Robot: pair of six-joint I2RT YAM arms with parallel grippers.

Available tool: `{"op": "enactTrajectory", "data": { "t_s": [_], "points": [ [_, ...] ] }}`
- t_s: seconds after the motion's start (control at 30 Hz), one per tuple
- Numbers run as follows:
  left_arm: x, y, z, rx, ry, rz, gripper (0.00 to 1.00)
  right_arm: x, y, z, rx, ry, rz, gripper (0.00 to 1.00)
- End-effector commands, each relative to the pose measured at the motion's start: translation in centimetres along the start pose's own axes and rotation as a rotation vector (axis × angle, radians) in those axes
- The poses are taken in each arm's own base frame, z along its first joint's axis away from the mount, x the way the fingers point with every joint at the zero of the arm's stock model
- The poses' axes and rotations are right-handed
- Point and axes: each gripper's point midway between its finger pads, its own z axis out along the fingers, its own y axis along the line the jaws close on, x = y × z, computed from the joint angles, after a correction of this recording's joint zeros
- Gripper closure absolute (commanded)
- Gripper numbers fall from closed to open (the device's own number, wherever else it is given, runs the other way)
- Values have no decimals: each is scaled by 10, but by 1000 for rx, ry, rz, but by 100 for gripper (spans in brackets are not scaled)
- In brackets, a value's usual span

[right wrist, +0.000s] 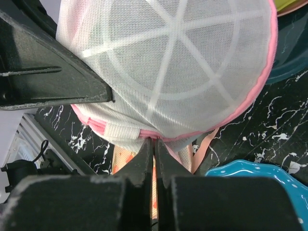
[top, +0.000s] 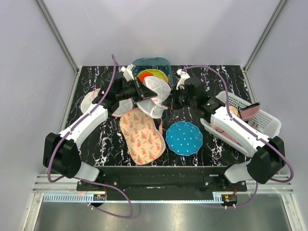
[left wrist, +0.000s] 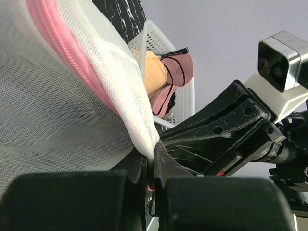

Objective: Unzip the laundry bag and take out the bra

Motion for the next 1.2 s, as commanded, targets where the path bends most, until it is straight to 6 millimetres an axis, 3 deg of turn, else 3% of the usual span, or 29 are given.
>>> {"op": "enactTrajectory", "data": {
  "t_s": [0.0, 0.13, 0.3, 0.37, 0.5, 0.53, 0.63, 0.67, 0.73, 0.77, 0.9, 1.17],
  "points": [
    [-11, -36, -5, 106, -11, 92, 100, -25, -16, -15, 95, -132, -21, 100],
    [-13, -38, -6, 100, -9, 109, 100, -17, -48, -22, 197, -122, 6, 100],
    [-14, -42, -7, 101, -5, 133, 100, 1, -102, -37, 314, -116, 90, 100],
    [-15, -44, -7, 107, -4, 142, 100, 5, -106, -41, 318, -109, 104, 100],
    [-13, -44, -7, 108, 16, 144, 100, 8, -92, -38, 238, -74, 99, 100],
    [-14, -47, -8, 114, 13, 152, 100, 10, -90, -37, 227, -58, 98, 88],
    [-13, -50, -9, 128, 24, 166, 100, 3, -87, -35, 221, -59, 102, 72],
    [-13, -51, -9, 130, 27, 171, 100, 0, -88, -35, 227, -68, 103, 58],
    [-12, -54, -11, 141, 35, 190, 100, -7, -94, -38, 254, -92, 127, 42],
    [-12, -55, -11, 145, 39, 197, 100, -10, -96, -37, 249, -94, 143, 28],
    [-6, -58, -12, 163, 80, 220, 100, -23, -100, -29, 139, -91, 264, 19],
    [0, -59, -15, 185, 114, 239, 100, -45, -75, -12, -98, -107, 405, 9]
  ]
}}
